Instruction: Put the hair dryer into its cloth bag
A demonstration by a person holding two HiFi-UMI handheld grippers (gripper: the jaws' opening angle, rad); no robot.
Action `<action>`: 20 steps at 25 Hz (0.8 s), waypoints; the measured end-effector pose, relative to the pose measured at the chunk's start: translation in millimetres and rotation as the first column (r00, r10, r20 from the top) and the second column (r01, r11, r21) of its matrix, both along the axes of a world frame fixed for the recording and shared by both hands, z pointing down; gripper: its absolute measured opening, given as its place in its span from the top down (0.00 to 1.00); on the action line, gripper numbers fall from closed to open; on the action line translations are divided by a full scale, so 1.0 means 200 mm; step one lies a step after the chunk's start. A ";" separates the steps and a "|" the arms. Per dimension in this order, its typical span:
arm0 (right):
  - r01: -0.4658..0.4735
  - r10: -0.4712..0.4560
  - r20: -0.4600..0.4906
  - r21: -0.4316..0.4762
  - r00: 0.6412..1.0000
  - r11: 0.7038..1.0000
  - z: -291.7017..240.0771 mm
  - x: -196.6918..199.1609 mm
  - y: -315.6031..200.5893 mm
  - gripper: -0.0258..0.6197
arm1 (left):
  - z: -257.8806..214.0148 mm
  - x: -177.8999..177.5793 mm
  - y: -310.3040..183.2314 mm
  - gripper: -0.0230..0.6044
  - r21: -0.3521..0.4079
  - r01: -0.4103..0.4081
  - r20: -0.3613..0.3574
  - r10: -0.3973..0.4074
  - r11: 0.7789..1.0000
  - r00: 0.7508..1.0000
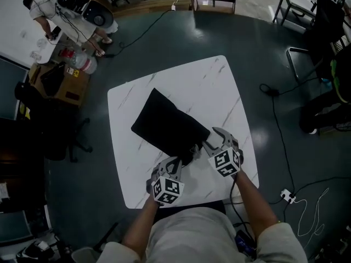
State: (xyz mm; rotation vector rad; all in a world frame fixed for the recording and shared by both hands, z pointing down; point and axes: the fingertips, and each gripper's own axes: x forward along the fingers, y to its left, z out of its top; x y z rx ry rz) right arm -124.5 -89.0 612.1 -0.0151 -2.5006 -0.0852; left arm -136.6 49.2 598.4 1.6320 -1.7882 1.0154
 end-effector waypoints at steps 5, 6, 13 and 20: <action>0.024 -0.021 -0.037 0.067 0.999 0.997 0.07 -0.08 -0.01 0.91 | 0.04 0.02 -0.01 0.94 -0.016 -0.031 0.007 0.031 0.999 0.999; 0.026 -0.023 -0.038 0.080 0.999 0.996 0.07 -0.07 -0.01 0.92 | 0.05 0.02 0.00 0.93 -0.015 -0.032 0.016 0.032 0.999 0.999; 0.024 -0.022 -0.068 0.030 0.997 0.999 0.10 0.06 0.14 0.93 | 0.13 -0.07 0.15 0.93 0.021 0.137 0.074 -0.138 0.990 0.988; -0.049 0.051 -0.087 0.030 0.995 0.998 0.09 0.17 0.28 0.93 | 0.15 -0.07 0.32 0.68 0.066 0.250 0.017 -0.251 0.966 0.968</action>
